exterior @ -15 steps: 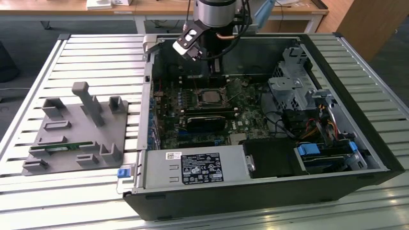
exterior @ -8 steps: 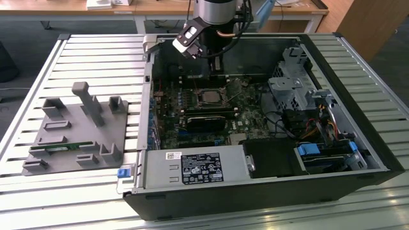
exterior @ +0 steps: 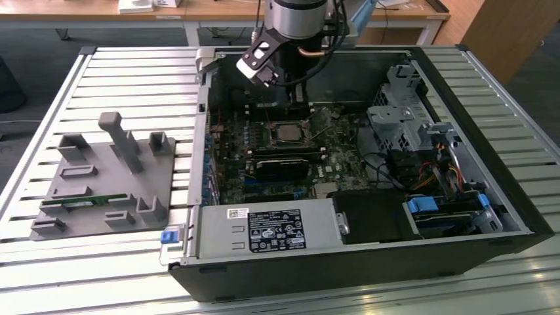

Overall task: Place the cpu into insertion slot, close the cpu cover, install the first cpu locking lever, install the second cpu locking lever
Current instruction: 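Close the cpu cover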

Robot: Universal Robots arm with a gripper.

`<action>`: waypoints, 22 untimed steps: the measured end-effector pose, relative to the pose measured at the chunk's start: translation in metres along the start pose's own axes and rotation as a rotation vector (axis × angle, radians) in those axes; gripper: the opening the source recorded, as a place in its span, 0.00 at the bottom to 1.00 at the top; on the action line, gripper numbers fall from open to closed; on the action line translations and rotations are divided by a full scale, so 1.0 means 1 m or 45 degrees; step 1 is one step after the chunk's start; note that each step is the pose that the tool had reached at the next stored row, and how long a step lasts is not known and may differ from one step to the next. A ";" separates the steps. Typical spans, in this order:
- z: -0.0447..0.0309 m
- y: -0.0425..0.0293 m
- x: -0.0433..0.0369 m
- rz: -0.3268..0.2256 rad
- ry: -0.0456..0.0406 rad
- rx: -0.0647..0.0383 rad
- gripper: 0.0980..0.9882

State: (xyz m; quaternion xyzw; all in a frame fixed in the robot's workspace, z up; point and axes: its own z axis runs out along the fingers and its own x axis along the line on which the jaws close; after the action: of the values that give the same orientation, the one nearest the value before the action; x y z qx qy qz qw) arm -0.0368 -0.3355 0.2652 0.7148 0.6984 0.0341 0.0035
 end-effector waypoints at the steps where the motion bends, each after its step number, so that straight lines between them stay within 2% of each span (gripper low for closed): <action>1: 0.0000 0.0010 -0.0005 0.000 0.001 0.000 0.01; 5: 0.0009 0.0162 -0.0003 0.000 0.003 0.005 0.01; 7: 0.0011 0.0214 -0.0002 -0.003 0.007 0.005 0.01; 9: 0.0006 0.0220 -0.0001 -0.005 0.015 0.005 0.01; 14: -0.0045 0.0224 0.0001 -0.004 0.044 0.006 0.01; 16: -0.0044 0.0246 0.0003 -0.004 0.045 0.006 0.01; 22: -0.0023 0.0381 0.0013 -0.004 0.045 0.006 0.01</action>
State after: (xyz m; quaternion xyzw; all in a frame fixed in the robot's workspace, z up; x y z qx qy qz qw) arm 0.0011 -0.3352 0.2696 0.7129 0.6997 0.0452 -0.0106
